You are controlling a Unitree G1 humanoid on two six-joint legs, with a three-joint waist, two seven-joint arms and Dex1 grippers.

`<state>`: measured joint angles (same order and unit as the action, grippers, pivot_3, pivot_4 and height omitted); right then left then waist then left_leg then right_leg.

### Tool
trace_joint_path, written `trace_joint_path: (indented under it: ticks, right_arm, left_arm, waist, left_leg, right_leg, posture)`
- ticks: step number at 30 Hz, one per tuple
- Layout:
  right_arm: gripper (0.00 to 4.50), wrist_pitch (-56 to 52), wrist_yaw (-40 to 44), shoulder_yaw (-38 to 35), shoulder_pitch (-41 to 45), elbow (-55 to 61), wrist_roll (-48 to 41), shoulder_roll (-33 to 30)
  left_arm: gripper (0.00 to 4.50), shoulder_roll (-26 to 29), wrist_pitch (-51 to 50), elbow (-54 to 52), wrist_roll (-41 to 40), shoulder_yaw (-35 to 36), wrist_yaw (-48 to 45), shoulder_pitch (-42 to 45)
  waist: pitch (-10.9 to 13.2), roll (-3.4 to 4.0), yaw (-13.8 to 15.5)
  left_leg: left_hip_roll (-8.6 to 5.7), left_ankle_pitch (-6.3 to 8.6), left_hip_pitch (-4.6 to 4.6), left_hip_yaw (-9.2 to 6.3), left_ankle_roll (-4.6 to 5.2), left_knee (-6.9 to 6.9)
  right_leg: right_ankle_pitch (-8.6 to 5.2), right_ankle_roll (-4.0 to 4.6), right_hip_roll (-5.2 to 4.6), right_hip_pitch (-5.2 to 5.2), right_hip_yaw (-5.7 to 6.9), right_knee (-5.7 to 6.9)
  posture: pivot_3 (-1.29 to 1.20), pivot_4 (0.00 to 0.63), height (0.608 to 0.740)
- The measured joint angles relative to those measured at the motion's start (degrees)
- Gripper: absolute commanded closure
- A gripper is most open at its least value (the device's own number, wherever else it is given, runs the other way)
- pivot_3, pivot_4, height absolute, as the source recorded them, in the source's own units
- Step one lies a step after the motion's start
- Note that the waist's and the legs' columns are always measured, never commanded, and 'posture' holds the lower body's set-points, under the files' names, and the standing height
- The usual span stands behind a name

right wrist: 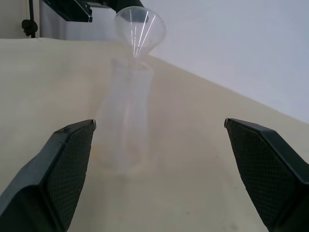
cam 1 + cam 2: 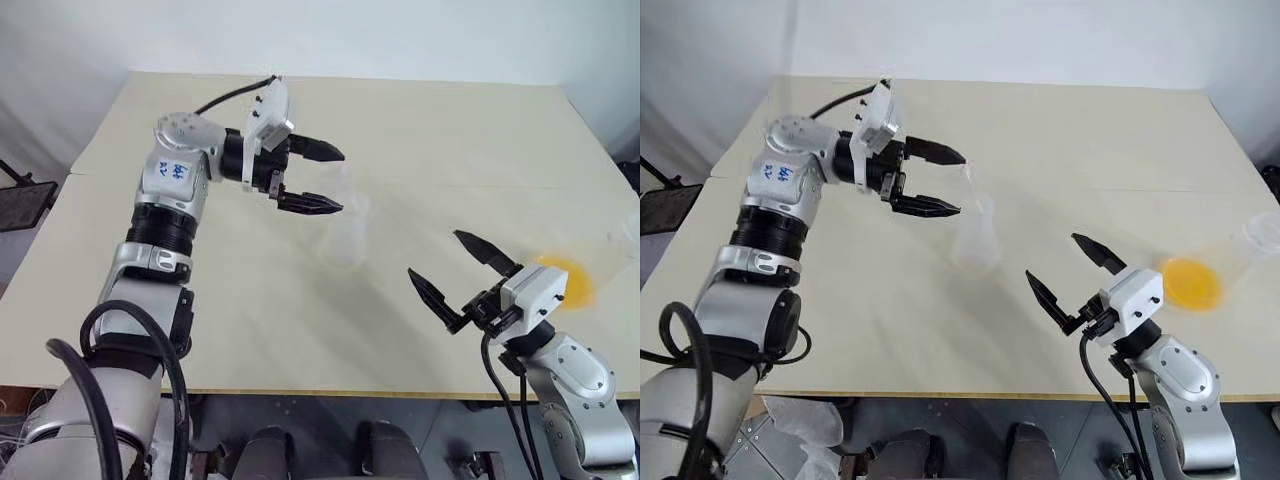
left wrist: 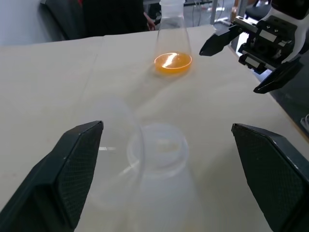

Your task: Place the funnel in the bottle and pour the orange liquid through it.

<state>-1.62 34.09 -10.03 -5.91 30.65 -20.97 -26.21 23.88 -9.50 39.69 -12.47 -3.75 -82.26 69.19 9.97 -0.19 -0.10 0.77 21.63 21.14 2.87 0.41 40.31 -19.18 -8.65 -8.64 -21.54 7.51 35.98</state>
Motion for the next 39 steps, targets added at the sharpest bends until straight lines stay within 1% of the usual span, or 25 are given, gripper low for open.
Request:
trace_joint_path:
  ticks: [2,6,9,17,20,23,28,32,35,37,39]
  right_arm:
    - [0.00,-0.03,0.07,0.00,0.00,0.00,-0.02,-0.06]
    - [0.00,-0.10,0.08,-0.43,-1.03,0.06,-0.46,-0.46]
    - [0.00,-0.11,0.07,-0.71,-2.03,0.06,-0.52,-0.63]
    - [0.00,-0.11,-0.22,-1.08,-2.02,0.38,-0.54,-0.68]
    - [0.00,-0.09,-2.16,-4.60,-4.22,1.41,-1.17,0.03]
    - [0.00,-0.69,-4.25,-8.80,-8.13,2.66,-3.34,1.48]
    - [0.00,-0.70,-6.60,-16.87,-13.87,4.06,-7.42,3.76]
    - [0.00,0.07,-7.26,-24.08,-19.23,3.44,-10.09,5.36]
    - [0.00,1.25,-7.34,-28.39,-20.93,1.05,-12.35,6.94]
    - [0.00,1.58,-7.43,-30.85,-22.63,-1.76,-13.60,8.14]
    - [0.00,1.01,-7.93,-31.60,-23.69,-4.34,-14.31,8.56]
  left_arm:
    - [0.02,-0.15,-0.18,-1.74,-1.26,0.59,-0.29,-0.99]
    - [0.02,0.04,-1.55,-7.12,-5.23,2.72,-1.67,-6.08]
    - [0.02,0.02,-2.59,-7.78,-6.87,3.28,-2.13,-8.66]
    - [0.02,-1.43,-2.89,-10.80,-8.82,3.98,0.49,-10.52]
    - [0.02,0.28,-4.90,-12.78,-11.72,7.45,2.70,-14.80]
    - [0.02,3.67,-6.08,-13.28,-13.07,10.82,4.01,-20.90]
    - [0.02,4.69,-5.30,-15.90,-13.19,13.76,7.21,-28.44]
    - [0.02,4.73,-4.78,-20.11,-14.32,14.27,8.75,-31.84]
    - [0.02,4.69,-4.83,-23.91,-14.82,14.03,9.48,-33.27]
    - [0.02,4.60,-4.94,-25.50,-14.95,13.73,9.68,-34.70]
    - [0.02,4.54,-5.13,-25.86,-15.17,13.65,9.90,-36.19]
  waist:
    - [0.00,0.00,0.06]
    - [0.00,0.00,-0.08]
    - [0.00,0.00,-0.07]
    - [0.00,0.00,0.00]
    - [-0.02,0.03,-0.39]
    - [-0.02,0.04,-0.59]
    - [-0.02,0.03,0.38]
    - [-0.02,0.03,0.84]
    - [-0.05,0.07,0.72]
    - [-0.07,0.11,0.59]
    - [-0.07,0.12,0.26]
  left_leg:
    - [-0.01,0.00,0.02,-0.03,0.00,0.02]
    - [0.01,0.00,-0.02,-0.03,0.00,0.02]
    - [0.01,0.00,0.00,-0.01,0.00,0.07]
    - [0.00,0.00,0.00,-0.03,0.00,0.10]
    - [0.07,0.00,-0.09,-0.09,0.00,0.04]
    - [0.06,0.00,-0.10,-0.16,0.00,0.03]
    - [-0.02,0.01,-0.04,-0.36,0.01,0.13]
    - [-0.04,0.01,-0.04,-0.39,0.01,0.11]
    - [-0.02,0.01,-0.11,-0.36,0.01,0.09]
    - [-0.02,0.01,-0.17,-0.29,0.01,0.01]
    - [-0.02,0.01,-0.21,-0.20,0.01,0.00]
  right_leg:
    - [0.00,0.00,-0.01,0.00,0.00,0.00]
    - [0.00,0.00,0.00,0.01,0.00,0.03]
    - [0.00,0.00,0.00,0.01,-0.02,0.02]
    - [0.00,0.00,-0.01,0.03,-0.01,0.03]
    - [0.00,0.00,0.02,0.02,-0.05,0.07]
    - [0.00,0.00,0.01,0.02,-0.07,0.10]
    - [0.00,0.00,-0.01,0.10,-0.13,0.09]
    - [0.00,0.00,-0.01,0.11,-0.17,0.07]
    - [0.00,0.00,0.01,0.12,-0.27,0.04]
    - [0.00,0.00,0.01,0.12,-0.31,0.04]
    - [0.00,0.00,0.01,0.12,-0.39,0.04]
  posture:
    - [0.00,0.150,0.740]
    - [0.00,0.150,0.740]
    - [0.00,0.150,0.740]
    - [0.00,0.150,0.740]
    - [0.00,0.150,0.740]
    - [0.00,0.150,0.740]
    - [0.00,0.150,0.740]
    - [0.00,0.150,0.740]
    - [0.00,0.150,0.740]
    - [0.00,0.150,0.740]
    - [0.00,0.150,0.740]
